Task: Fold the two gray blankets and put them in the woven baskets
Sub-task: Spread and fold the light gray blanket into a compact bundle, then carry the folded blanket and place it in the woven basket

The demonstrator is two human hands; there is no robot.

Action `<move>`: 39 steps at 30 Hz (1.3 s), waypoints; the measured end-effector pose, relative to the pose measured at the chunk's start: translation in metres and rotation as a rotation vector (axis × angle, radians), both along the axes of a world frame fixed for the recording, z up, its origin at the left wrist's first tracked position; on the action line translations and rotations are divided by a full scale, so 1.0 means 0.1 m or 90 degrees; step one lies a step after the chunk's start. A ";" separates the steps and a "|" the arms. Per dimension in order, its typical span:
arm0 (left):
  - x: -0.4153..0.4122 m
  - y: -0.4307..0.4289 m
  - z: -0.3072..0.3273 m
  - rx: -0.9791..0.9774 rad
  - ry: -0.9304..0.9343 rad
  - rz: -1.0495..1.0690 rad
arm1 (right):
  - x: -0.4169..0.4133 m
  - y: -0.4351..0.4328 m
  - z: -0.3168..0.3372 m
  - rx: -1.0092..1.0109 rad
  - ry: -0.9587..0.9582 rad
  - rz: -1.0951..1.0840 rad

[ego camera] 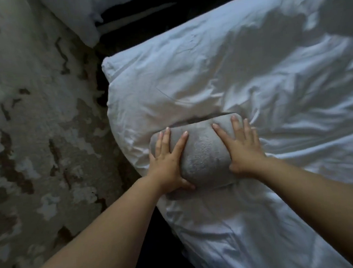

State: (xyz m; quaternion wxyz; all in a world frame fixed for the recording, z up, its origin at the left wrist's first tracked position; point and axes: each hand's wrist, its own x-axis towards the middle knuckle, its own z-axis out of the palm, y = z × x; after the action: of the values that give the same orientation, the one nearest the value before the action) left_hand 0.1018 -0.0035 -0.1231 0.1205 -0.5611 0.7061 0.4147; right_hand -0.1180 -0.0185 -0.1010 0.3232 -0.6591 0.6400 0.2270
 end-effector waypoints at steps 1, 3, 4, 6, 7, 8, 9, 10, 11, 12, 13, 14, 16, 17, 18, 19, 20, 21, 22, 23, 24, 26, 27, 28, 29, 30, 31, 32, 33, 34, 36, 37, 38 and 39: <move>0.02 0.07 0.07 -0.011 0.044 0.050 | 0.01 0.04 0.07 -0.003 -0.054 -0.072; 0.04 0.19 0.17 -0.005 0.143 0.233 | 0.01 0.06 0.19 -0.031 -0.181 -0.221; 0.05 0.24 0.18 0.013 0.178 0.353 | -0.01 0.06 0.21 -0.056 -0.234 -0.298; 0.07 0.31 0.12 0.067 0.236 0.571 | -0.07 0.07 0.19 -0.087 -0.289 -0.432; 0.08 0.33 0.07 0.104 0.275 0.649 | -0.10 0.08 0.16 -0.088 -0.295 -0.474; 0.08 0.34 0.03 0.140 0.318 0.704 | -0.12 0.09 0.13 -0.086 -0.293 -0.496; 0.09 0.34 -0.02 0.164 0.354 0.739 | -0.16 0.10 0.08 -0.086 -0.290 -0.514; 0.08 0.32 -0.07 0.170 0.379 0.762 | -0.19 0.10 0.03 -0.085 -0.296 -0.546; 0.08 0.30 -0.11 0.169 0.396 0.777 | -0.22 0.10 -0.02 -0.072 -0.318 -0.597; 0.06 0.27 -0.14 0.170 0.411 0.789 | -0.25 0.10 -0.07 -0.046 -0.354 -0.648; 0.05 0.24 -0.17 0.176 0.425 0.796 | -0.26 0.09 -0.10 -0.008 -0.397 -0.682; 0.03 0.21 -0.18 0.181 0.438 0.799 | -0.27 0.08 -0.12 0.024 -0.434 -0.706; 0.01 0.18 -0.19 0.188 0.439 0.807 | -0.28 0.04 -0.15 0.064 -0.480 -0.755; 0.01 0.17 -0.18 0.188 0.431 0.811 | -0.27 0.02 -0.14 0.079 -0.493 -0.766; 0.00 0.17 -0.15 0.181 0.419 0.812 | -0.27 0.02 -0.12 0.089 -0.502 -0.767; 0.00 0.18 -0.12 0.166 0.409 0.811 | -0.27 0.02 -0.07 0.097 -0.508 -0.767; 0.00 0.19 -0.08 0.150 0.407 0.813 | -0.27 0.03 -0.01 0.104 -0.512 -0.768; 0.01 0.20 -0.01 0.140 0.412 0.816 | -0.27 0.05 0.07 0.109 -0.511 -0.767; 0.02 0.20 0.07 0.138 0.419 0.818 | -0.26 0.08 0.15 0.110 -0.508 -0.767; 0.04 0.20 0.16 0.147 0.426 0.814 | -0.25 0.12 0.25 0.110 -0.508 -0.769; 0.07 0.19 0.26 0.168 0.432 0.809 | -0.23 0.15 0.34 0.108 -0.511 -0.775; 0.16 0.17 0.49 0.219 0.448 0.800 | -0.18 0.23 0.58 0.097 -0.525 -0.792; 0.22 0.17 0.62 0.233 0.458 0.793 | -0.13 0.26 0.72 0.088 -0.535 -0.798; 0.28 0.18 0.77 0.236 0.469 0.785 | -0.08 0.30 0.86 0.081 -0.547 -0.800; 0.35 0.19 0.94 0.229 0.478 0.775 | -0.02 0.33 1.01 0.076 -0.563 -0.798; 0.42 0.22 1.11 0.213 0.486 0.767 | 0.05 0.37 1.16 0.074 -0.586 -0.794; 0.52 0.25 1.30 0.191 0.494 0.766 | 0.14 0.40 1.31 0.075 -0.618 -0.793; 0.62 0.30 1.48 0.164 0.503 0.772 | 0.25 0.42 1.45 0.079 -0.651 -0.789; 0.75 0.35 1.64 0.134 0.515 0.781 | 0.38 0.44 1.57 0.084 -0.681 -0.781; 0.89 0.42 1.81 0.103 0.523 0.786 | 0.52 0.46 1.67 0.087 -0.706 -0.762; 1.19 0.56 2.12 0.044 0.529 0.801 | 0.82 0.46 1.85 0.090 -0.751 -0.712; 1.35 0.63 2.26 0.020 0.534 0.813 | 0.99 0.44 1.94 0.098 -0.769 -0.687; 1.53 0.69 2.40 0.004 0.541 0.827 | 1.17 0.41 2.03 0.107 -0.781 -0.662; 1.71 0.74 2.52 -0.004 0.548 0.847 | 1.35 0.39 2.11 0.115 -0.786 -0.636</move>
State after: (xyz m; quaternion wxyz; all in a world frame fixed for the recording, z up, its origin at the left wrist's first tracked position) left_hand 0.2729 0.0707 0.1292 -0.4382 -0.6558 0.2084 0.5783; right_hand 0.0174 0.0200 0.1105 0.7348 -0.2724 0.5443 -0.2993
